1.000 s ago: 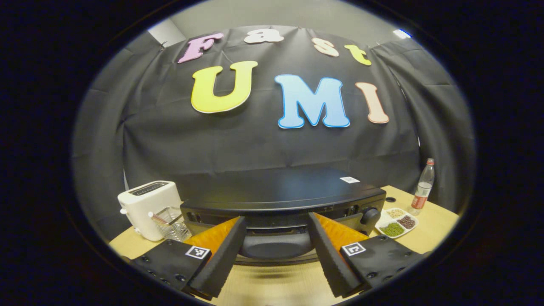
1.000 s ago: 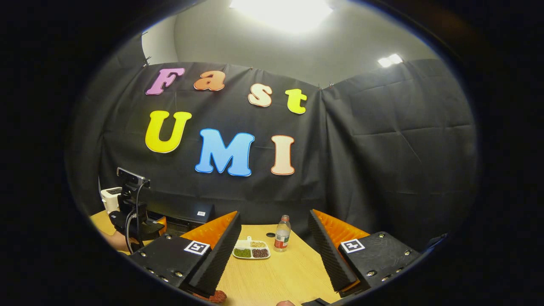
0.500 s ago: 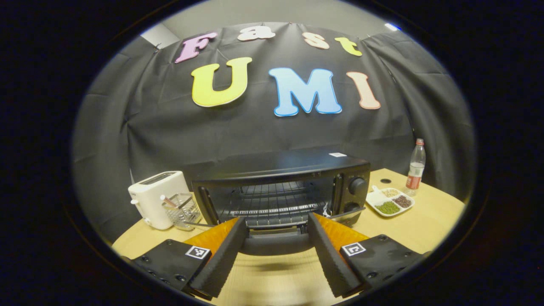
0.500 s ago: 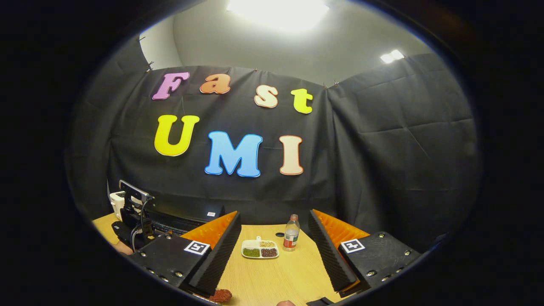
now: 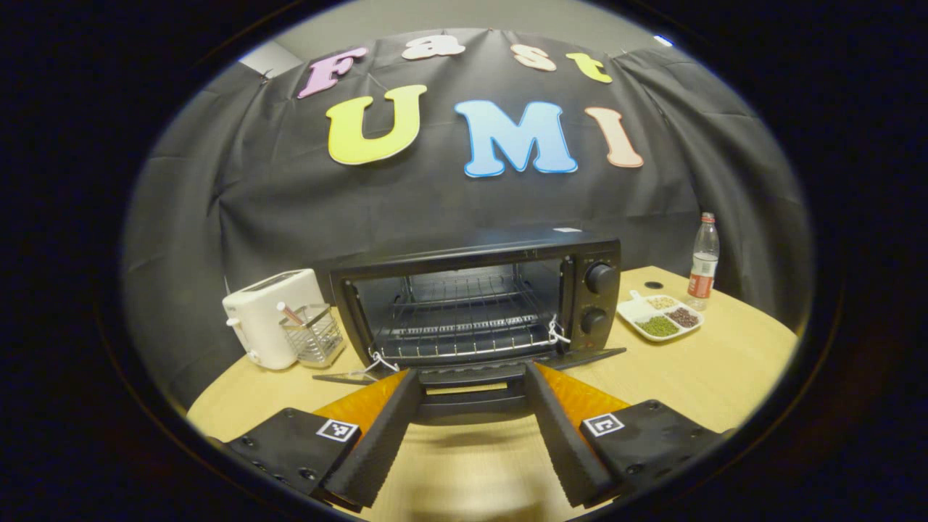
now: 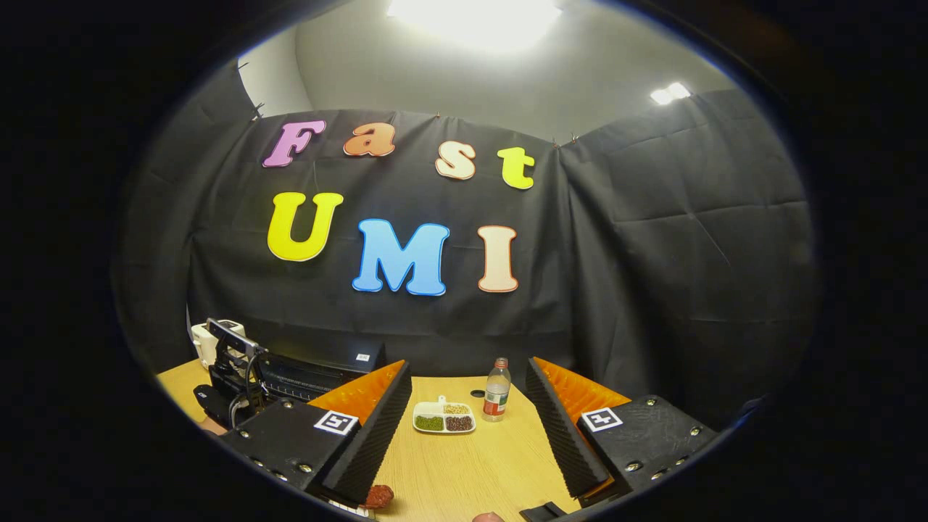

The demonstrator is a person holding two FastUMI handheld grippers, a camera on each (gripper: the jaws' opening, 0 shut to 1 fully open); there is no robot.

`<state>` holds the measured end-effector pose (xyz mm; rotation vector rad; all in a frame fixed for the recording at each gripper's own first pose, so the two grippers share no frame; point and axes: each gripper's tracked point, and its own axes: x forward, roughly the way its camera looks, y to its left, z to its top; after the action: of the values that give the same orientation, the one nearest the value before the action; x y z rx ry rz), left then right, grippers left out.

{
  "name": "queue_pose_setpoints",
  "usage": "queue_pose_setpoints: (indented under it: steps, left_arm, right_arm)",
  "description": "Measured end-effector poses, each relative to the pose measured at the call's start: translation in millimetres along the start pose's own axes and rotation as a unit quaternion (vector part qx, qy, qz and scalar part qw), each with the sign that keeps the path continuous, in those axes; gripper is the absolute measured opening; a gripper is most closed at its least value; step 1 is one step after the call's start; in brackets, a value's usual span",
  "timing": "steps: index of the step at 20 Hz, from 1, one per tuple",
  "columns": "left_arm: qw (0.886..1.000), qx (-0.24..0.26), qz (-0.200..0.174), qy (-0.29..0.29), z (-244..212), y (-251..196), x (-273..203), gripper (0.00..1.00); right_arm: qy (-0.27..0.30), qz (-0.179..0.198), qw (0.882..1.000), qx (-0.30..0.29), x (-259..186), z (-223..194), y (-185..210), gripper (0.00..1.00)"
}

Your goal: Open the electric oven with the left hand, put the food in, and close the electric oven.

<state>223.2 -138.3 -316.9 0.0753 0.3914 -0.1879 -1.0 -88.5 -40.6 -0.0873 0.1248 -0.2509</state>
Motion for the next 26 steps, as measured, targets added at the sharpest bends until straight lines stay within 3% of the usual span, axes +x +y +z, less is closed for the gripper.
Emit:
queue_pose_setpoints:
  steps: [9,10,18,19,24,26]
  left_arm:
    - [0.999,-0.007,-0.018,0.048,-57,-6,-9,0.97]
    - [0.998,-0.010,-0.021,0.052,-61,-7,-11,1.00]
    - [0.997,-0.004,-0.049,0.067,-82,0,-23,0.97]
    - [0.997,-0.001,-0.049,0.063,-78,3,-28,1.00]
    - [0.999,-0.013,-0.040,0.011,-17,20,-74,0.97]
    - [0.999,-0.014,-0.032,-0.017,14,29,-94,0.91]
  right_arm:
    - [0.013,0.017,1.000,-0.004,-1,-4,17,0.96]
    - [0.016,0.020,1.000,-0.008,-1,-6,20,0.96]
    - [0.038,0.047,0.998,0.005,13,-19,50,0.96]
    - [0.037,0.051,0.998,0.007,14,-19,54,0.96]
    - [0.037,0.088,0.995,0.029,21,-26,69,0.96]
    - [0.044,0.106,0.992,0.042,21,-32,75,0.96]
